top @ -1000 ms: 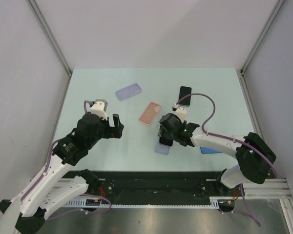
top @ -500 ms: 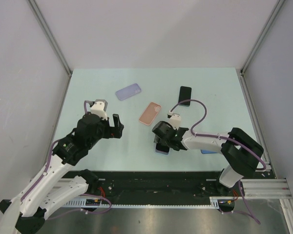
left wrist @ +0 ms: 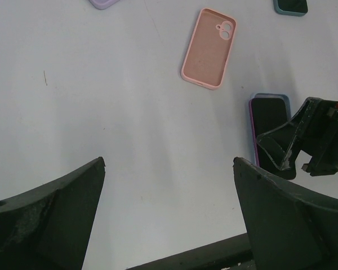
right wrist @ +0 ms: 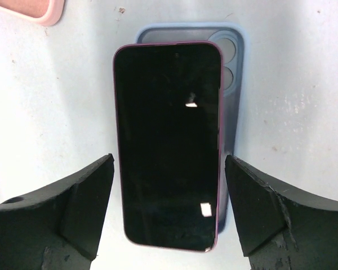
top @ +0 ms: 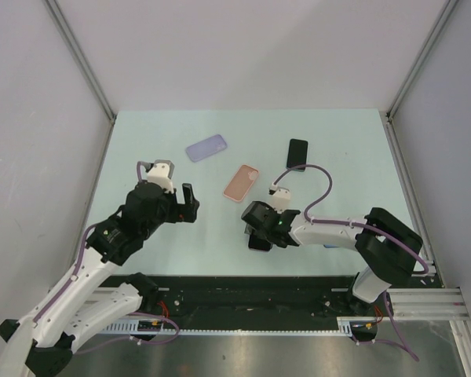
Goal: Put the phone into the phone case
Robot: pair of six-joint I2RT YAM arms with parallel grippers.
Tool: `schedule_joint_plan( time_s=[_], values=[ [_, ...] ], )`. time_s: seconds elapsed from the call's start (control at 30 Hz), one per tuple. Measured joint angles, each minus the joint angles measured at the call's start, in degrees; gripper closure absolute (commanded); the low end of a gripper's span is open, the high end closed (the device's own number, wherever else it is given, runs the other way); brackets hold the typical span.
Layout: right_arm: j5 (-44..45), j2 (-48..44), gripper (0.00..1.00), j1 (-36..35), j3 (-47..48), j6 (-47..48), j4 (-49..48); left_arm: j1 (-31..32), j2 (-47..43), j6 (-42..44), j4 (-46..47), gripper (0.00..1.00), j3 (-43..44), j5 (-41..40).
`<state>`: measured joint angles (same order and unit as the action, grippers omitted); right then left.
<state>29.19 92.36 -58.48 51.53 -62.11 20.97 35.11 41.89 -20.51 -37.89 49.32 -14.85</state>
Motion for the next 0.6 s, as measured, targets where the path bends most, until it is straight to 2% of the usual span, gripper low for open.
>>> schedule_joint_plan(
  time_s=[0.33,0.6],
  values=[
    [1.55,-1.16,0.15,-0.33,0.02,-1.66,1.92,0.0,0.48,0.0,0.0,0.0,-0.04,0.02],
    [0.9,-5.18,0.14,1.18,0.48,3.72,2.08,-0.02,0.83,-0.26,0.0,0.02,-0.04,0.11]
  ],
)
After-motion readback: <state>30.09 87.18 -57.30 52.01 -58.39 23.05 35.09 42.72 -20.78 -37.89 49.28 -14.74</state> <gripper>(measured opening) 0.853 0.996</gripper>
